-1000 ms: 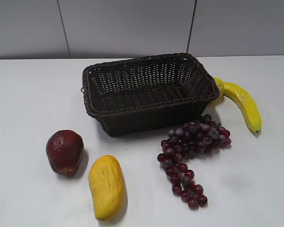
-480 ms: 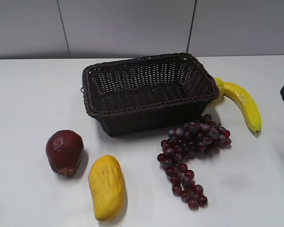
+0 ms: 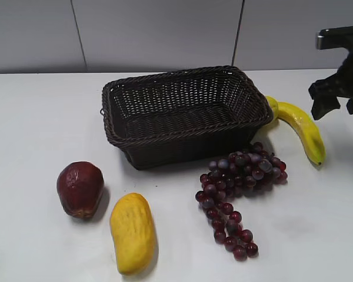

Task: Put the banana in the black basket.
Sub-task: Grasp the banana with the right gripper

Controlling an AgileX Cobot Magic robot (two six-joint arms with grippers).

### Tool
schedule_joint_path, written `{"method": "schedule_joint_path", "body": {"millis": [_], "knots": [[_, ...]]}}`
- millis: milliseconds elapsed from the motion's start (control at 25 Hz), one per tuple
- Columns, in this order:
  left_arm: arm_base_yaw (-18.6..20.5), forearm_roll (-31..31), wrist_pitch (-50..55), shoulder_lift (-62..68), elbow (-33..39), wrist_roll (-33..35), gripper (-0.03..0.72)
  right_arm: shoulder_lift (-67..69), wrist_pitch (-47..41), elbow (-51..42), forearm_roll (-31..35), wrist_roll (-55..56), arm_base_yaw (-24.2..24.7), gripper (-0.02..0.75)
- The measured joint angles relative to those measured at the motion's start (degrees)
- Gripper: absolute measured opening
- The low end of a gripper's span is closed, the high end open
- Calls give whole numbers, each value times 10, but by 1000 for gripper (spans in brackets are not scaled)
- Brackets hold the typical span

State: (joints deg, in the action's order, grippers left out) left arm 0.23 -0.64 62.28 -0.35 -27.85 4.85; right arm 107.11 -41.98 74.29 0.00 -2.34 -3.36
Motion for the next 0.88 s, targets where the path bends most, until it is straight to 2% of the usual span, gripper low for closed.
{"method": "schedule_joint_path", "body": {"millis": [360,720,800,880], "knots": [[0,0,0,0,0,0,575,118,1,77,0,-17,0,572],[0,0,0,0,0,0,575,166,0,83,15,-28,0,572],[0,0,0,0,0,0,575,168,2,83,15,-28,0,550],[0,0,0,0,0,0,575,168,5,83,15,-28,0,491]]}}
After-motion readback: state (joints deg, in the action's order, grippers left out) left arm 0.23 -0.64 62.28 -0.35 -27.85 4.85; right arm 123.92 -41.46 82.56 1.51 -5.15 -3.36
